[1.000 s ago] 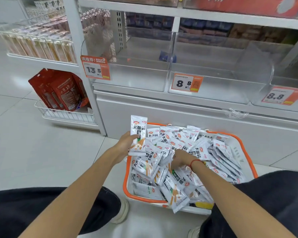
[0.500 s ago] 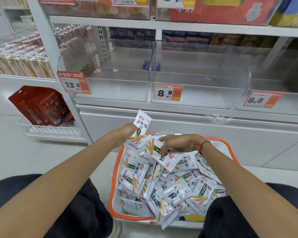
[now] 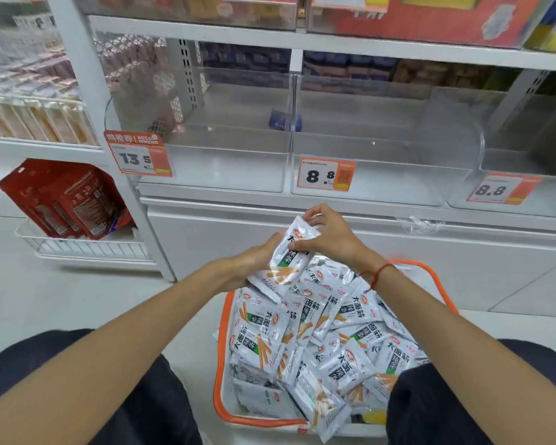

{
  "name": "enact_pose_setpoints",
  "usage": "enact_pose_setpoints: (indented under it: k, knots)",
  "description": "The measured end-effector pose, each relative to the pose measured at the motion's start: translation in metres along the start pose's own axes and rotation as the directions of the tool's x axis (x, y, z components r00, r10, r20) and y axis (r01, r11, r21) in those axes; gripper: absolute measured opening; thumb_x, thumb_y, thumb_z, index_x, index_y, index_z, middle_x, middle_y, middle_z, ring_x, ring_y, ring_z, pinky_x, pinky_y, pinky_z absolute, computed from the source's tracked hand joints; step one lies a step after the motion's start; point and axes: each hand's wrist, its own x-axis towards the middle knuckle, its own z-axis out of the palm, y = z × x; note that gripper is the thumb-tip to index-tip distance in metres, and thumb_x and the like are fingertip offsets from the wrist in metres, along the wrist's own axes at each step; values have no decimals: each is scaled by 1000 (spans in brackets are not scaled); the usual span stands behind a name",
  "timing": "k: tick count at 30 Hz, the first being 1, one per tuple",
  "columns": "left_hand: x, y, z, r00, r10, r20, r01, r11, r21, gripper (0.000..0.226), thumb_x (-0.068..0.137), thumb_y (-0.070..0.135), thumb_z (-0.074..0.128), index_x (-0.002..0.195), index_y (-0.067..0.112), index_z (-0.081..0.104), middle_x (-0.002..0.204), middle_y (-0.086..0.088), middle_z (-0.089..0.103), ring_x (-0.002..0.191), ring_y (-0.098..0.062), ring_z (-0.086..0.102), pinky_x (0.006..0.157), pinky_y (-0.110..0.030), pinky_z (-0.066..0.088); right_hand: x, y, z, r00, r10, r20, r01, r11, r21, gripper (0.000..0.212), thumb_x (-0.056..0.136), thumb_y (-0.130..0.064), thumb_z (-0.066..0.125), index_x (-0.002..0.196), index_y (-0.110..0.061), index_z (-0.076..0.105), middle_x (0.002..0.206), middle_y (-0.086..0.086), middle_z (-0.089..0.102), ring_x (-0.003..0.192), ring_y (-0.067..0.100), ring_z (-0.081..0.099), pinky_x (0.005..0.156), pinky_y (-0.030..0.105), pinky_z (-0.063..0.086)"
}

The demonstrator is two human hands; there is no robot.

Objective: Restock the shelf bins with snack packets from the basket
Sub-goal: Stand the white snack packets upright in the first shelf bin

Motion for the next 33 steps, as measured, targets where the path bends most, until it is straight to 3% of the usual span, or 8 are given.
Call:
enact_pose_setpoints:
  k: [6,9,11,14,20,23,27,33]
  knots:
    - [15,-24,2,910,19,-415,-36,999,-33,59,102,46,31,136,1,47,138,-12,51,123,-31,51,105,-35,39,2,43,36,972,42,-233,-52,998,-40,37,95,-25,55,127,-9,47,127,5,48,109,16,48,91,29,42]
    - [20,-41,-5,843,-19,-538,-47,993,-108,52,105,36,24,137,0,44,136,-11,50,125,-30,48,97,-31,36,-6,75,51,961,269,70,-225,901,-371,45,97,-40,48,115,0,57,102,11,64,80,20,55,69,29,45]
    - [21,-49,-11,859,-53,-509,-77,970,-231,49,105,35,22,136,5,47,135,-13,54,121,-31,52,103,-37,39,-21,85,71,887,363,286,-177,838,-516,55,89,-54,55,107,-2,61,84,5,65,67,17,56,62,25,45]
    - [17,-59,-15,885,-76,-460,-109,926,-362,40,104,30,23,115,15,58,118,-11,63,103,-27,60,105,-47,41,-34,96,100,929,272,251,-59,779,-624,45,80,-47,69,109,-15,57,100,1,64,81,12,59,76,29,51]
    - [6,-71,-28,870,-39,-491,-166,915,-367,28,103,29,31,100,21,57,84,1,68,73,-14,62,74,-31,47,-8,78,62,866,307,395,-120,894,-432,32,85,-15,68,116,-13,58,122,1,55,108,20,56,90,28,44]
    - [-1,-74,-39,826,67,-560,-143,985,-92,28,103,27,34,124,16,48,114,-2,61,94,-18,57,81,-31,43,4,43,23,813,255,523,-65,933,-354,15,84,-16,71,97,-12,67,79,3,62,64,10,54,65,21,44]
    - [-2,-78,-35,901,165,-402,-77,971,226,36,102,28,36,136,15,41,132,-1,51,114,-20,50,98,-34,37,8,10,19,765,148,627,69,949,-308,16,81,-19,75,88,-6,70,66,1,62,56,5,54,57,19,45]
    - [-4,-68,-10,963,59,-263,-76,996,-54,43,102,40,26,112,17,61,106,-9,69,91,-26,67,93,-40,49,10,13,54,961,-30,276,67,990,-123,34,74,-9,80,104,-5,65,91,6,70,82,19,67,81,42,56]
